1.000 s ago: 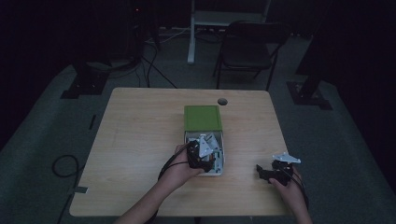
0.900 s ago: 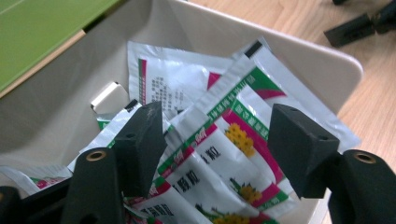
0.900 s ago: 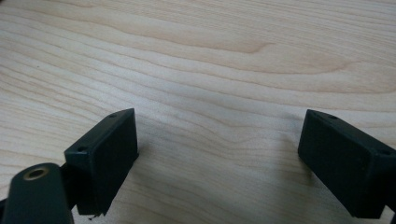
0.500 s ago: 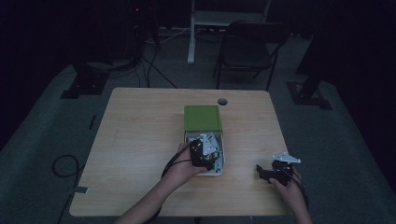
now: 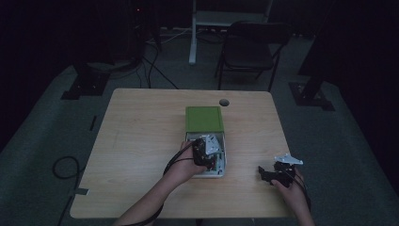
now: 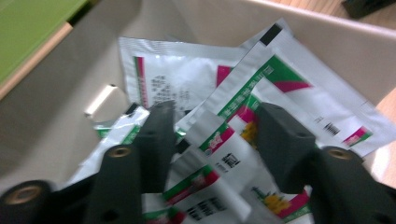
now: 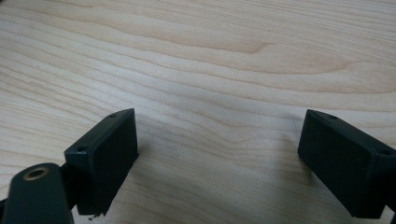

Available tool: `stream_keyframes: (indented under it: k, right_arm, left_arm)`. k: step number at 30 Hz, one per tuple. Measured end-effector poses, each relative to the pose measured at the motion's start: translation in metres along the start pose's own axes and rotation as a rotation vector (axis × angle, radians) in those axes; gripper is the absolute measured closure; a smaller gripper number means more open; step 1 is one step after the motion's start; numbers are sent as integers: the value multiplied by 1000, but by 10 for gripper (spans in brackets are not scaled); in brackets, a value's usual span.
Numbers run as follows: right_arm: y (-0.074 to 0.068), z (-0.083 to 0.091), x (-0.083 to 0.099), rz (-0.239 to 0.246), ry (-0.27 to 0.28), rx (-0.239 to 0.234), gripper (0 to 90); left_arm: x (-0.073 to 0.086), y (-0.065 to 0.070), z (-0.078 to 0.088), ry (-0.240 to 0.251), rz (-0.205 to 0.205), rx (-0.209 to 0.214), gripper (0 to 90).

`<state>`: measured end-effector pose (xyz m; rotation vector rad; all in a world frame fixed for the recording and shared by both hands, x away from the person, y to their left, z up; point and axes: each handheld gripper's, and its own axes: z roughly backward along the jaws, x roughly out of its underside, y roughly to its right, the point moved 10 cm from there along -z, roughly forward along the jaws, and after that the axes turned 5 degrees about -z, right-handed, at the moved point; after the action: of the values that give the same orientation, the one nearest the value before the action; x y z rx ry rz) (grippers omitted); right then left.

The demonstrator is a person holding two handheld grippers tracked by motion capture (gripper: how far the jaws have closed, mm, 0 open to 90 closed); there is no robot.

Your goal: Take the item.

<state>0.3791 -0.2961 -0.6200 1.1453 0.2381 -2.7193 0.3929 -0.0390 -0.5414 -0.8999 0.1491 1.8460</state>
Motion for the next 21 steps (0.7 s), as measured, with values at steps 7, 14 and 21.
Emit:
stream_keyframes:
  k: [7,14,21]
  right_arm:
    - [0,0,0,0,0,0,115]
    - [0,0,0,1,-1,0,115]
    - [0,0,0,3,1,0,115]
  left_arm:
    - [0,-3,2,-2,-51,-29,598]
    - [-1,-10,7,14,-8,-29,796]
    - [-12,-16,17,79,49,-26,883]
